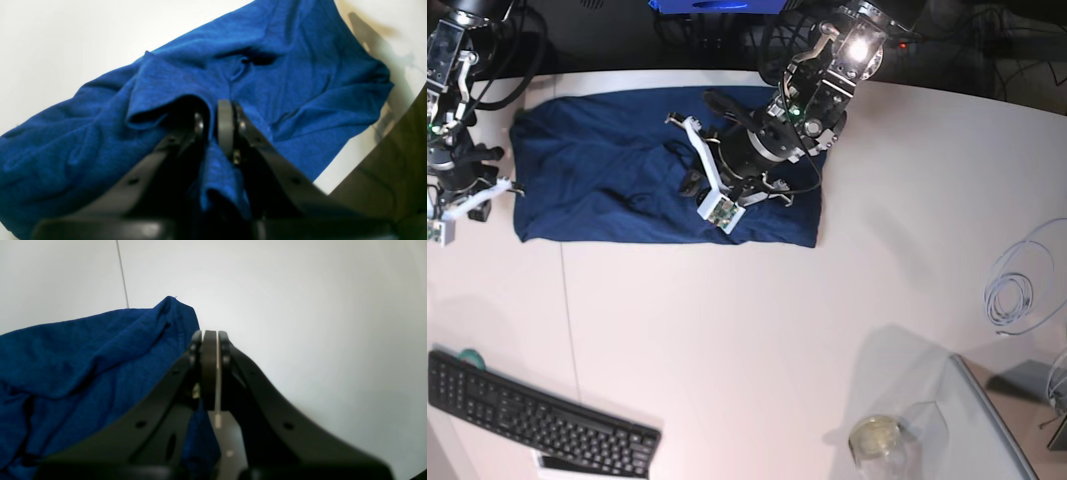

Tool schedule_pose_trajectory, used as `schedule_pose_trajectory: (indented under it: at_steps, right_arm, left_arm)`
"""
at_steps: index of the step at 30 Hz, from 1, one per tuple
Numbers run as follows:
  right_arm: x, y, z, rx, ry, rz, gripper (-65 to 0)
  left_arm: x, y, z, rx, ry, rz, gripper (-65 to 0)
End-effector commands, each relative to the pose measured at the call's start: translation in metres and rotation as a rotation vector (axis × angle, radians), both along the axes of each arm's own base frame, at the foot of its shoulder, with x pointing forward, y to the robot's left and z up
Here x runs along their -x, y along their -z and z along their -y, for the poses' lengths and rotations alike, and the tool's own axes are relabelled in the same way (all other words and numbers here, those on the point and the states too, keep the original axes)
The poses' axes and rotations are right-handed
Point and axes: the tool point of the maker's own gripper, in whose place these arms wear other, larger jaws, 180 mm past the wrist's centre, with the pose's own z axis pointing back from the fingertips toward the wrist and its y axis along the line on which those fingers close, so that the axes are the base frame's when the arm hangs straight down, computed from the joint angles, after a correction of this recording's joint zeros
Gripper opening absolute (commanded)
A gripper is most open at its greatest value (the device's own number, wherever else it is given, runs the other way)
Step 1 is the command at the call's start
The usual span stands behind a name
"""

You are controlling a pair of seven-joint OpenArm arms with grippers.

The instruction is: Layout the t-shirt on the table in an organized manner, then fold the t-shirt properly

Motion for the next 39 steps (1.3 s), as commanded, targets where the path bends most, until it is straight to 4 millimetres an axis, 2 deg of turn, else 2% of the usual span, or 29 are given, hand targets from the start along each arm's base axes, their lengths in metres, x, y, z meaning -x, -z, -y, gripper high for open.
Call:
schedule_pose_trajectory:
  at_steps: [1,12,19,23,24,26,28,30,34,36,37,38,39]
  right_arm:
    - [-0.011,-0.014,0.005,0.016,-0.006,0.053,-63.5]
    - [-0.011,-0.014,0.005,0.015,-0.006,0.052,-63.5]
    - [-0.01,-0.013,0.004,0.014,-0.006,0.05,-63.5]
    - [-0.011,-0.013,0.002,0.014,-0.01,0.051,-63.5]
    - [-0.011,-0.013,0.002,0.014,-0.01,0.051,-63.5]
    - [-0.011,-0.014,0.003,0.015,-0.009,0.053,-63.5]
    - [-0.01,-0.014,0.003,0.015,-0.008,0.051,-63.5]
    - [-0.01,-0.014,0.003,0.015,-0.008,0.051,-63.5]
    - [-0.009,-0.013,0.004,0.016,-0.008,0.048,-63.5]
    - [-0.01,-0.017,-0.001,0.019,-0.03,0.056,-63.5]
    - [-0.009,-0.02,-0.006,0.023,-0.065,0.063,-63.5]
    - [-0.009,-0.026,-0.014,0.028,-0.116,0.077,-63.5]
    - [-0.011,-0.031,-0.034,0.019,-0.195,0.091,-63.5]
  left_arm:
    - [-0.008,-0.013,0.008,0.044,-0.006,0.037,-65.0]
    - [-0.013,-0.002,0.018,0.041,-0.007,0.005,-65.0]
    - [-0.018,-0.007,0.02,0.051,-0.007,0.017,-64.0]
    - [-0.009,-0.012,0.037,0.057,0.053,0.028,-36.2]
    - [-0.008,-0.014,0.043,0.062,0.074,0.034,-30.3]
    - [0.003,-0.016,0.059,0.065,0.134,0.036,-22.4]
    - [0.012,-0.021,0.074,0.072,0.191,0.049,-18.3]
    - [0.019,-0.026,0.084,0.083,0.223,0.058,-17.8]
    - [0.021,-0.062,0.088,0.145,0.225,0.127,-17.8]
    - [0.015,-0.069,0.057,0.099,0.182,0.139,-17.9]
    - [0.011,-0.071,0.034,0.071,0.137,0.137,-18.3]
    - [0.007,-0.071,0.01,0.043,0.081,0.131,-20.6]
    - [0.002,-0.069,-0.021,0.005,0.007,0.126,-25.2]
